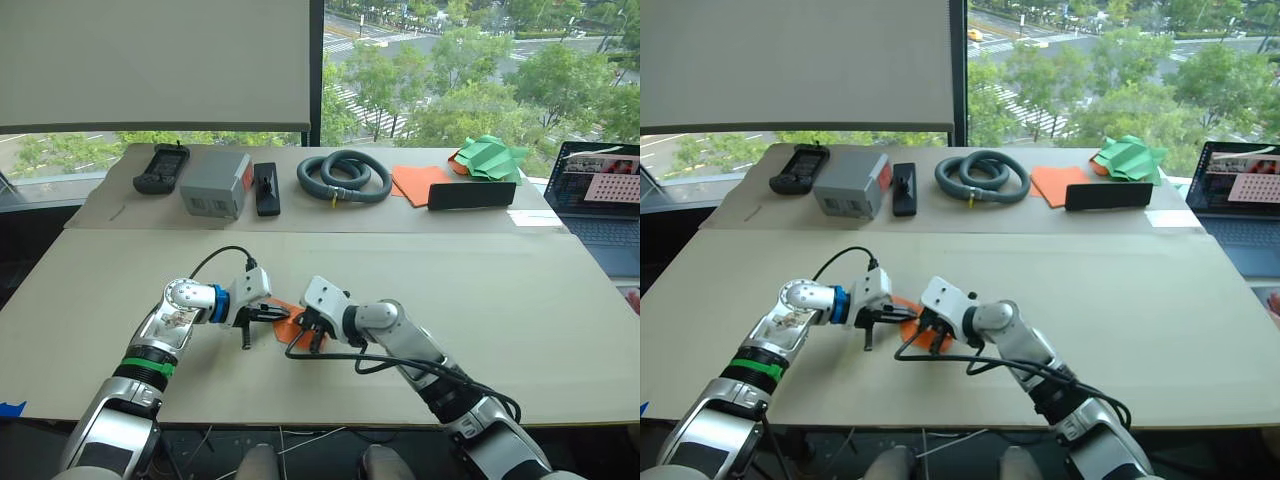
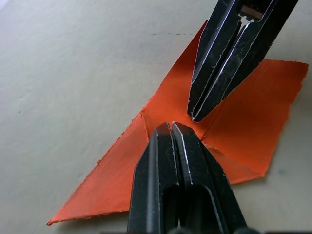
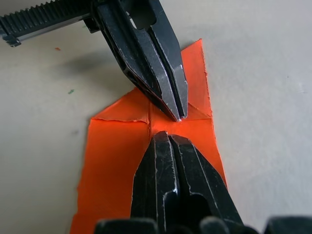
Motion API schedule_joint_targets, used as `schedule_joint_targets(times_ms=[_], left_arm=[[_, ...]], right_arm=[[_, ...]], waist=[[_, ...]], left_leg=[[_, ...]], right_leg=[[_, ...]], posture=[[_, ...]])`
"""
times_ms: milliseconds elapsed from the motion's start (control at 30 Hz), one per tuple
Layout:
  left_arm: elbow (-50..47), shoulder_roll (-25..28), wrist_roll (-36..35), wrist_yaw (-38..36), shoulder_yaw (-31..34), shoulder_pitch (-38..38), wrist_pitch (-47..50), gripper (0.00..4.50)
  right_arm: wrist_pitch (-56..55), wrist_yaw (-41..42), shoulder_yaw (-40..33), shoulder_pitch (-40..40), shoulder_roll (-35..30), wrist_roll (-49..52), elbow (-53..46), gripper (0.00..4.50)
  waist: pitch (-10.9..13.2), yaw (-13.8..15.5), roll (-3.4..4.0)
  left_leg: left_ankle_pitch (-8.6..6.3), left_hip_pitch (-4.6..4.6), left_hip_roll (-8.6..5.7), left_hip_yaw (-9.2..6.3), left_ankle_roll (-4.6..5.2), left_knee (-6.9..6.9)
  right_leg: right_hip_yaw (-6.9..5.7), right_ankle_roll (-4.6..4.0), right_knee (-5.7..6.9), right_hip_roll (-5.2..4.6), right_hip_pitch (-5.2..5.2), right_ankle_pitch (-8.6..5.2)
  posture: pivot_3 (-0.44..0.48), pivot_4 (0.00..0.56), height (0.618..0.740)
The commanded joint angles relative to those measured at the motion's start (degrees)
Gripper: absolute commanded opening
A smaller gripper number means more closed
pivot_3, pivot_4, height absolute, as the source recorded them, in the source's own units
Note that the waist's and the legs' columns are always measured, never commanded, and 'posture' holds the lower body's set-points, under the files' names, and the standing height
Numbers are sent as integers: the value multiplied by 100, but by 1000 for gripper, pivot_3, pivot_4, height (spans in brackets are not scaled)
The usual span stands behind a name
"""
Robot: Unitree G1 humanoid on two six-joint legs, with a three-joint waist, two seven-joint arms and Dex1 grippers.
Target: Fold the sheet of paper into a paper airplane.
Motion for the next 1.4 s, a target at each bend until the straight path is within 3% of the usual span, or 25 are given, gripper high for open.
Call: schedule_joint_targets(times_ms=[33, 500, 1400], left_arm=[[5, -46, 240, 3, -246, 128, 57, 86], [31, 47, 419, 35, -370, 215, -4, 86], [-154, 199, 403, 27, -351, 331, 35, 86]], right_arm=[[76, 70, 165, 79, -65, -96, 106, 26], [569, 230, 344, 426, -506, -199, 23, 26], [1646, 307, 66, 1329, -1587, 179, -1450, 26]], waist=[[-10, 1, 3], [-117, 2, 17], [-136, 53, 6]], left_leg=[[0, 0, 0, 0, 0, 0], [-14, 6, 0, 0, -23, 0], [-20, 11, -2, 1, -32, 0]], right_leg=[[0, 0, 0, 0, 1, 0], [0, -1, -2, -2, 2, -3], [0, -3, -19, -12, 4, -11]], posture=[[0, 150, 714], [0, 150, 714], [0, 150, 714]])
